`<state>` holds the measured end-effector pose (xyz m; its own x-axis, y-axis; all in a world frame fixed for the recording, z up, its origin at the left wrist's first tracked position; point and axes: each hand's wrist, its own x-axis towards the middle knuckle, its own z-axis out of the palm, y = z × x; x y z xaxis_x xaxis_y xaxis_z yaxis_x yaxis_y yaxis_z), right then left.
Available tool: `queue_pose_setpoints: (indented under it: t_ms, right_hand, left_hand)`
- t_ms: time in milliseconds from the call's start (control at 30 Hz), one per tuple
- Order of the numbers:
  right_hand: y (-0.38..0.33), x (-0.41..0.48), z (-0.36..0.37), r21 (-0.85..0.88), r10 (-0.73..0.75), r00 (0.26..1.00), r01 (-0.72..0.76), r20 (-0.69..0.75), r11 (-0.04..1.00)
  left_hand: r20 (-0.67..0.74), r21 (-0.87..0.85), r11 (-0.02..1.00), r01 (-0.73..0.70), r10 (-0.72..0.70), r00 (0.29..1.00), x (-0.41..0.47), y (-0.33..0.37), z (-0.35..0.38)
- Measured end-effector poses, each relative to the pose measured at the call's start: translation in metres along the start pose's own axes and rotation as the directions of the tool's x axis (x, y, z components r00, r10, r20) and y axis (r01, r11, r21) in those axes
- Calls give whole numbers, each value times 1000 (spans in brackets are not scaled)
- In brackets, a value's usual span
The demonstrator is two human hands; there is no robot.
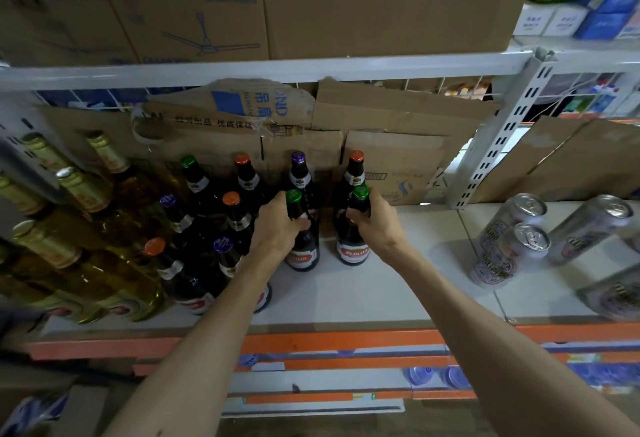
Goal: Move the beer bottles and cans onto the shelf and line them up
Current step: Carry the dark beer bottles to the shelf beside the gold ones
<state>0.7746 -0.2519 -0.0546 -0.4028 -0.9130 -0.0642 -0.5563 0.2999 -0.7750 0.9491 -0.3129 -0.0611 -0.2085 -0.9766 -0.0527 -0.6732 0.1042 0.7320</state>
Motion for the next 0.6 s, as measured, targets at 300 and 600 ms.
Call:
queue_pose_setpoints:
  t_ms: [300,600]
  right_hand:
    - [-1,2,0,-12,10,999,-9,38,1000]
    - [2,1,1,-35,14,999,-13,33,999]
  left_hand:
    - [-42,2,1000,-21,21,999,1,3,5]
    - [-14,22,1000,-17,18,1000,0,2,3]
